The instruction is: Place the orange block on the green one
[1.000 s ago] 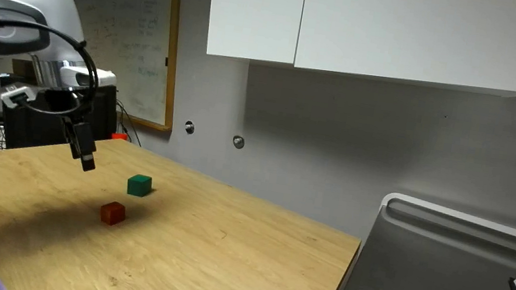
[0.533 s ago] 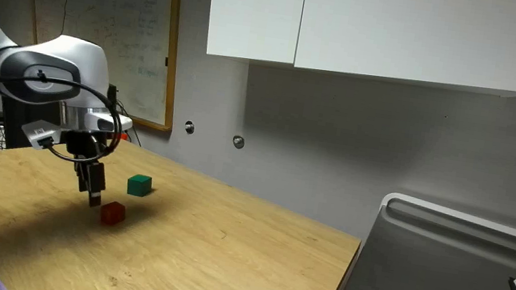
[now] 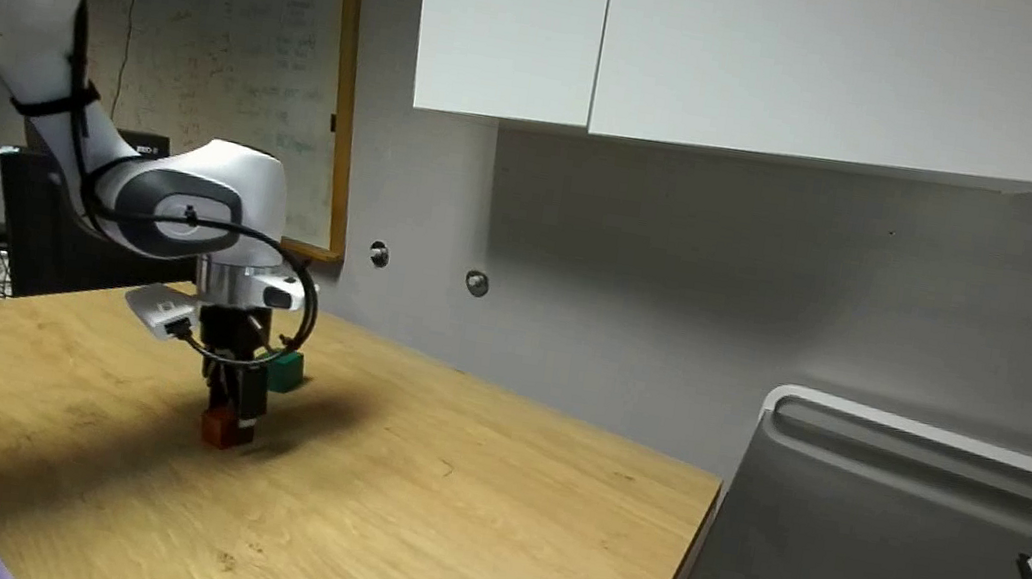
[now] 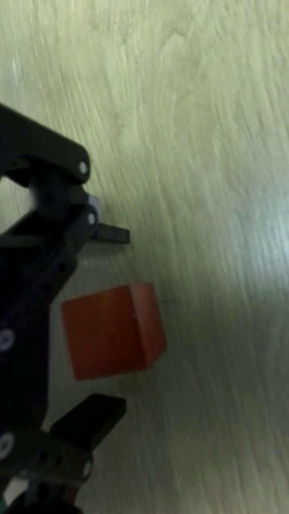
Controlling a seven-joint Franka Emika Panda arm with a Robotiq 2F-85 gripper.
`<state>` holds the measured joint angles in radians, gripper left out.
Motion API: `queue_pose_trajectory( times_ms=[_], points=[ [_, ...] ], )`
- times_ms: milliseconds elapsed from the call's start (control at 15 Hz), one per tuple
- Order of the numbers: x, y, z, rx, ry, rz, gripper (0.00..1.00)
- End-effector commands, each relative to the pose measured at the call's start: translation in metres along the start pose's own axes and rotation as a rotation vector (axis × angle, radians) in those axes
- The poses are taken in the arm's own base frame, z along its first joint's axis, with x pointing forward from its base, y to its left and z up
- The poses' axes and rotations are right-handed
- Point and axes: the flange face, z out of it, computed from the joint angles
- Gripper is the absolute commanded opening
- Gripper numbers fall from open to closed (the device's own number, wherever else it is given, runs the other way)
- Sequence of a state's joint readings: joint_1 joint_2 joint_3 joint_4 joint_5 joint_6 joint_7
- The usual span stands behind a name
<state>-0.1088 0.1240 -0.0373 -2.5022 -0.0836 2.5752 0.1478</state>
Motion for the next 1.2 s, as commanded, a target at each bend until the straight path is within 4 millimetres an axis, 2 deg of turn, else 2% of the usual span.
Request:
queue_pose_trajectory(
  times_ms=[0, 200, 467, 533, 600, 667, 1133],
  points=[
    [0.038, 0.011, -0.012, -0.006, 0.027, -0.009, 0.67],
    [0.052, 0.017, -0.023, -0.003, 0.049, -0.003, 0.43],
    [0.046, 0.019, -0.022, 0.01, 0.044, 0.008, 0.13],
    [0.043, 0.02, -0.02, 0.014, 0.039, 0.014, 0.55],
    [0.039, 0.02, -0.018, 0.022, 0.03, 0.022, 0.49],
    [0.035, 0.019, -0.016, 0.028, 0.023, 0.029, 0.49],
    [0.007, 0.01, -0.007, 0.056, -0.018, 0.044, 0.99]
  ],
)
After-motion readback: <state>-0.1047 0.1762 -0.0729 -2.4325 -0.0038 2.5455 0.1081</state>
